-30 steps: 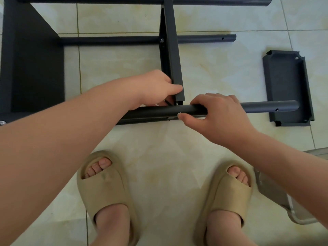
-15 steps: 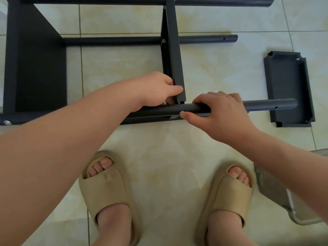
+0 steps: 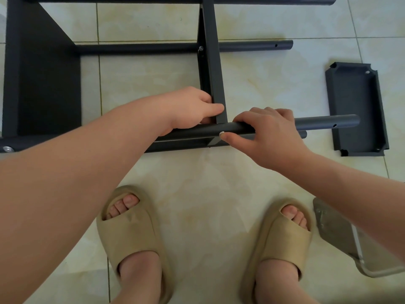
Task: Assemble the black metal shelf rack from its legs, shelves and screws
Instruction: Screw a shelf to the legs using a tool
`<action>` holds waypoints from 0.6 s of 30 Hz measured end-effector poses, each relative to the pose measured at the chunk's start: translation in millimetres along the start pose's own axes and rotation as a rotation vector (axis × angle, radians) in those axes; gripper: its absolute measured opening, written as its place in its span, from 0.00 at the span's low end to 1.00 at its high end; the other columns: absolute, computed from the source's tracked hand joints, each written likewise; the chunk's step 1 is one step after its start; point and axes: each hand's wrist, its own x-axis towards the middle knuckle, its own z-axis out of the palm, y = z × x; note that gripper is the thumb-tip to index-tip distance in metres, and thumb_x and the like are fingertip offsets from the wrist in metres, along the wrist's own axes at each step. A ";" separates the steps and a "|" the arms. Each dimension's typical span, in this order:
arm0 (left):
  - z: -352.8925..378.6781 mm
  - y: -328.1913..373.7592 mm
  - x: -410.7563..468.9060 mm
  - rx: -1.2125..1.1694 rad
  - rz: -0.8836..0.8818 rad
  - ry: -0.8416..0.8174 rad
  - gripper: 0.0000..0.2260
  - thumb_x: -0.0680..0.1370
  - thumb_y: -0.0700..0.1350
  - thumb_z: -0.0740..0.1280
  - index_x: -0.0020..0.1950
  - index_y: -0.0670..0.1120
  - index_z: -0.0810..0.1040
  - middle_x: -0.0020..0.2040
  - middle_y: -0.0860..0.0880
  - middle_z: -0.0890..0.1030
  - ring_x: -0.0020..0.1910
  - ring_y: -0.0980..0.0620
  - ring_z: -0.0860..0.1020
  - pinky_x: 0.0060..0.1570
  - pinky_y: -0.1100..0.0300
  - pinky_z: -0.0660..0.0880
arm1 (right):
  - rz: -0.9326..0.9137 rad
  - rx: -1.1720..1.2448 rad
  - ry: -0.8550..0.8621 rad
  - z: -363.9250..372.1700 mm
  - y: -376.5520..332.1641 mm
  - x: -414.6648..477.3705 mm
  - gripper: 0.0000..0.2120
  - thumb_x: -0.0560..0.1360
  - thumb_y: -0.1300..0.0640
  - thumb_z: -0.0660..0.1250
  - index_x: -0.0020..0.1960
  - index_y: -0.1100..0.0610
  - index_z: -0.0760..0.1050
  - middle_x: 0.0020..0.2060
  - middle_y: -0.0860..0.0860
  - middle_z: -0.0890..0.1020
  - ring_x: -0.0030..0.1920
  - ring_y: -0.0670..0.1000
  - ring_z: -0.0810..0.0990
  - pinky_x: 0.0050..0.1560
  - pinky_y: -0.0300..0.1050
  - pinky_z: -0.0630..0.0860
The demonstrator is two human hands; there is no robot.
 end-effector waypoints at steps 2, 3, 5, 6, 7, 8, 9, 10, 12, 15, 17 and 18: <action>2.0 -0.6 -0.4 0.010 0.005 0.022 0.17 0.81 0.56 0.65 0.56 0.43 0.82 0.54 0.43 0.84 0.58 0.43 0.80 0.64 0.46 0.73 | -0.025 -0.016 0.013 2.8 1.6 -1.4 0.21 0.77 0.33 0.61 0.53 0.48 0.80 0.42 0.44 0.78 0.48 0.51 0.75 0.63 0.51 0.59; 3.9 -0.7 -0.8 0.025 0.010 0.044 0.18 0.81 0.57 0.64 0.54 0.43 0.82 0.52 0.43 0.84 0.55 0.43 0.80 0.61 0.48 0.74 | -0.030 -0.023 0.016 3.4 2.3 -2.1 0.22 0.77 0.33 0.60 0.54 0.48 0.80 0.43 0.44 0.78 0.49 0.51 0.75 0.64 0.51 0.58; 9.0 0.2 -2.9 0.070 0.019 0.106 0.19 0.81 0.58 0.64 0.51 0.42 0.82 0.48 0.44 0.83 0.47 0.44 0.79 0.50 0.54 0.74 | -0.038 -0.048 0.001 3.2 2.6 -2.3 0.23 0.77 0.33 0.57 0.55 0.49 0.80 0.45 0.45 0.79 0.51 0.52 0.76 0.67 0.52 0.56; 11.7 1.1 -4.5 0.091 0.019 0.136 0.19 0.81 0.58 0.63 0.50 0.43 0.82 0.46 0.44 0.82 0.43 0.46 0.77 0.46 0.56 0.72 | -0.047 -0.074 -0.027 2.5 2.3 -2.8 0.24 0.78 0.34 0.56 0.57 0.50 0.79 0.46 0.46 0.80 0.53 0.53 0.76 0.69 0.53 0.55; 13.7 2.2 -6.4 0.106 0.015 0.164 0.18 0.81 0.58 0.64 0.51 0.43 0.81 0.45 0.45 0.82 0.41 0.49 0.76 0.43 0.56 0.71 | -0.064 -0.102 -0.066 1.4 2.1 -3.7 0.24 0.79 0.35 0.54 0.59 0.50 0.78 0.49 0.46 0.80 0.56 0.54 0.75 0.71 0.54 0.54; 14.9 3.5 -8.7 0.116 0.007 0.197 0.17 0.80 0.58 0.64 0.52 0.45 0.80 0.45 0.48 0.81 0.41 0.51 0.76 0.42 0.57 0.70 | -0.086 -0.126 -0.104 0.1 2.4 -5.7 0.24 0.80 0.37 0.53 0.63 0.50 0.76 0.54 0.47 0.79 0.60 0.54 0.74 0.73 0.56 0.53; 15.3 5.7 -11.7 0.123 -0.006 0.235 0.15 0.80 0.58 0.64 0.54 0.47 0.79 0.44 0.50 0.81 0.41 0.53 0.76 0.40 0.58 0.69 | -0.106 -0.144 -0.131 -1.9 3.7 -8.6 0.24 0.81 0.38 0.52 0.68 0.50 0.73 0.60 0.47 0.78 0.65 0.55 0.72 0.75 0.58 0.51; 14.9 8.8 -16.7 0.132 -0.023 0.272 0.15 0.80 0.58 0.64 0.58 0.49 0.77 0.43 0.53 0.79 0.41 0.56 0.75 0.40 0.59 0.69 | -0.116 -0.156 -0.145 -4.6 5.4 -13.1 0.25 0.82 0.40 0.52 0.73 0.50 0.68 0.66 0.48 0.75 0.70 0.55 0.69 0.76 0.61 0.49; 13.2 16.3 -29.2 0.166 -0.056 0.320 0.21 0.80 0.59 0.63 0.68 0.49 0.72 0.49 0.53 0.79 0.46 0.54 0.76 0.47 0.57 0.70 | -0.095 -0.164 -0.150 -13.0 10.1 -27.1 0.28 0.83 0.40 0.53 0.79 0.50 0.59 0.76 0.49 0.65 0.78 0.56 0.58 0.77 0.64 0.47; 13.7 34.1 -45.0 0.376 -0.027 0.436 0.26 0.80 0.60 0.63 0.73 0.49 0.67 0.68 0.46 0.74 0.66 0.42 0.72 0.63 0.47 0.71 | -0.035 -0.197 -0.152 -29.1 23.5 -56.4 0.32 0.82 0.37 0.49 0.82 0.48 0.50 0.82 0.50 0.53 0.82 0.57 0.47 0.78 0.66 0.45; 21.2 54.2 -54.5 0.496 0.067 0.461 0.25 0.80 0.60 0.63 0.73 0.50 0.67 0.70 0.46 0.72 0.68 0.41 0.70 0.65 0.44 0.70 | 0.020 -0.231 -0.170 -38.0 38.1 -79.1 0.33 0.81 0.35 0.46 0.82 0.47 0.45 0.82 0.50 0.47 0.82 0.57 0.41 0.77 0.67 0.40; 27.3 65.7 -58.6 0.540 0.120 0.443 0.25 0.80 0.60 0.63 0.73 0.50 0.67 0.71 0.46 0.72 0.68 0.41 0.69 0.66 0.44 0.70 | 0.060 -0.249 -0.180 -41.5 46.9 -91.1 0.34 0.81 0.34 0.45 0.82 0.46 0.42 0.82 0.50 0.44 0.81 0.57 0.39 0.76 0.67 0.38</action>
